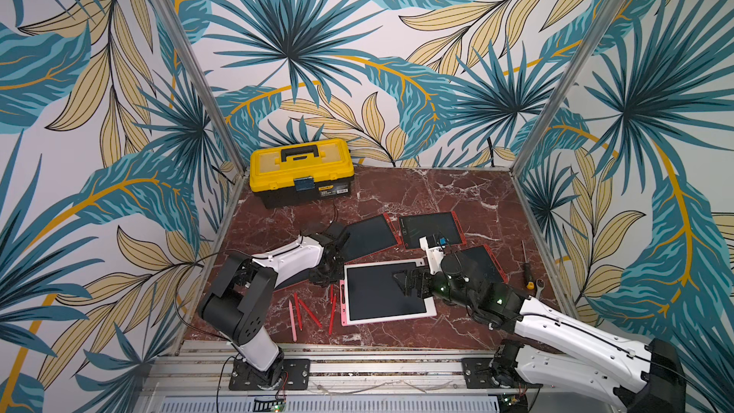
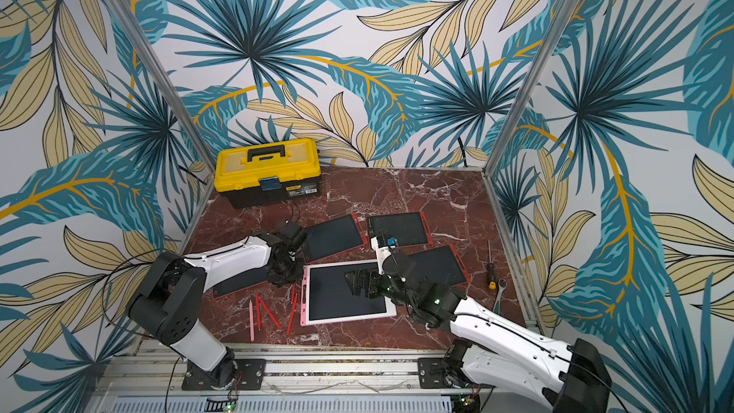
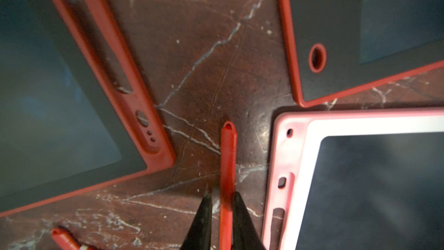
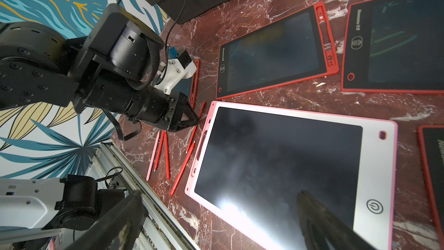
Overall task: Place the stylus back onto the writing tablet
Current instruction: Pick up the stylus from the center of the board.
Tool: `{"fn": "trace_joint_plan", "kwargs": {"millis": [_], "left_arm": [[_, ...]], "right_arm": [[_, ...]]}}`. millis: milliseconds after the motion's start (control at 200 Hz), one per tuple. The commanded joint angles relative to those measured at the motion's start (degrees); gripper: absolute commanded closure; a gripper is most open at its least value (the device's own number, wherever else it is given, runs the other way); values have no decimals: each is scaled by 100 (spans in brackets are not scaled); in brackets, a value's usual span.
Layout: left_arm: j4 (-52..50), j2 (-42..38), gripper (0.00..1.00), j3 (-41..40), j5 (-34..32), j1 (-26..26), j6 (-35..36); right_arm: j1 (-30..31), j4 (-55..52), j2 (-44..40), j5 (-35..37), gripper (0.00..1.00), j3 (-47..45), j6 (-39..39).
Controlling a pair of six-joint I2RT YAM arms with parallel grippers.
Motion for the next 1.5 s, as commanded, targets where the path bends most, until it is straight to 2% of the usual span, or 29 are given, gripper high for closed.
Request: {"fn": "trace_joint_plan", "kwargs": {"millis": [0, 886, 1492], "left_arm": [[-40, 100, 81, 125, 62, 13, -17], [92, 449, 87, 109, 40, -49, -88], [57, -13, 87, 179, 15, 221, -70]], "right_arm": [[31, -60, -78, 88, 0, 3, -84], [37, -91, -449, 237, 0, -267, -68], [34, -87, -522, 260, 0, -364, -41]]}}
